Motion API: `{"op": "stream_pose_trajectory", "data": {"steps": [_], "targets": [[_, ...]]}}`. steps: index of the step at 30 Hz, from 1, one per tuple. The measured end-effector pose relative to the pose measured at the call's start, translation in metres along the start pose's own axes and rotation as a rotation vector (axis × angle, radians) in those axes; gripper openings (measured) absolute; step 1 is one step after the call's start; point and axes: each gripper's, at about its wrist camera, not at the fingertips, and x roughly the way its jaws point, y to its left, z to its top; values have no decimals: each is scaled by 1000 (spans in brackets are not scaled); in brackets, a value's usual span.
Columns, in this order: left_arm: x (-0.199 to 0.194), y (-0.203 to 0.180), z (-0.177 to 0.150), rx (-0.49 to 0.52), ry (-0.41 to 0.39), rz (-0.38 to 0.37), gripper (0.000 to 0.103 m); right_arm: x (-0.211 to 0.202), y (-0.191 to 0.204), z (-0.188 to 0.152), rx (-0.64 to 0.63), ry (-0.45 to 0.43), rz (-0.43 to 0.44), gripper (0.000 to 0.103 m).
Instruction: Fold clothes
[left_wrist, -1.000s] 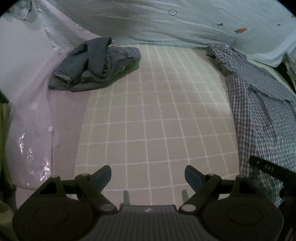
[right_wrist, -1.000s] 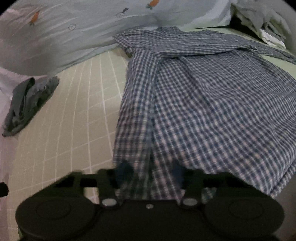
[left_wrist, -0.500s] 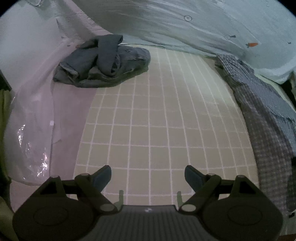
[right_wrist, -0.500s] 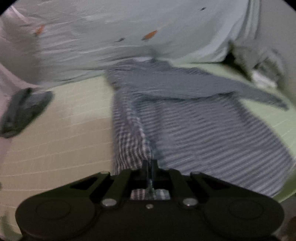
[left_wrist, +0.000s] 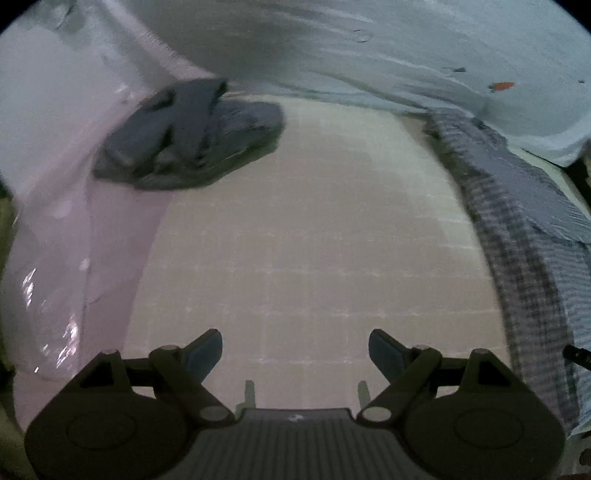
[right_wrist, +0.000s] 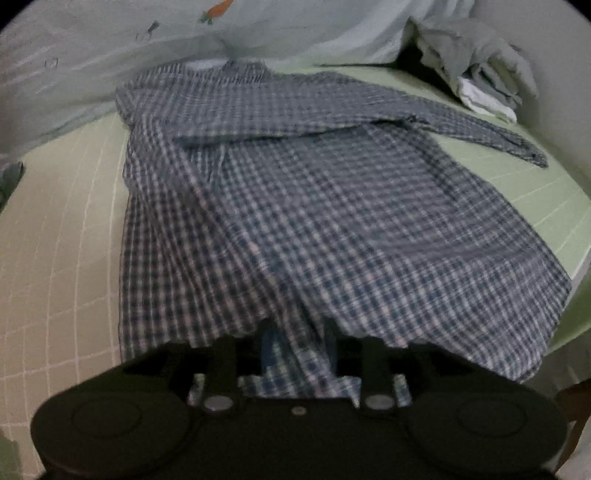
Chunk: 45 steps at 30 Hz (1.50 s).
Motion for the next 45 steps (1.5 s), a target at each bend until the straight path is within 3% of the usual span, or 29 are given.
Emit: {"op": "stream_pose_trajectory", "data": {"steps": [3,9,17,21,30,35,38,41,43,45], "targets": [[1,-27,11,-1,-22,2,87,-12,-26,10,71,-34,31,57],[12,-86,46,-80,-52,32,87,-9,-88,54,59,-90,50,74],[40,-151,101,-196,-95,85,87,49,-166,135,79,-121,58,73],[58,-171,135,-201,-103,99,87,81,-193,175,87,-131,68,73],[114,-203,221,-154,-119,121,87,166,-207,246,162,-133,109,73],[135,-208,243,-152,-92,146,87,225,-202,271,180,-11,114,73],[141,-210,245,-142,-82,165,87,236,-202,274,169,20,109,61],[143,-209,243,-149,-70,168,87,236,-200,274,118,16,104,35],[144,-209,242,-150,-65,169,87,232,-199,276,84,9,118,12],[143,-210,240,-149,-65,169,87,225,-198,279,51,-14,123,8]]}}
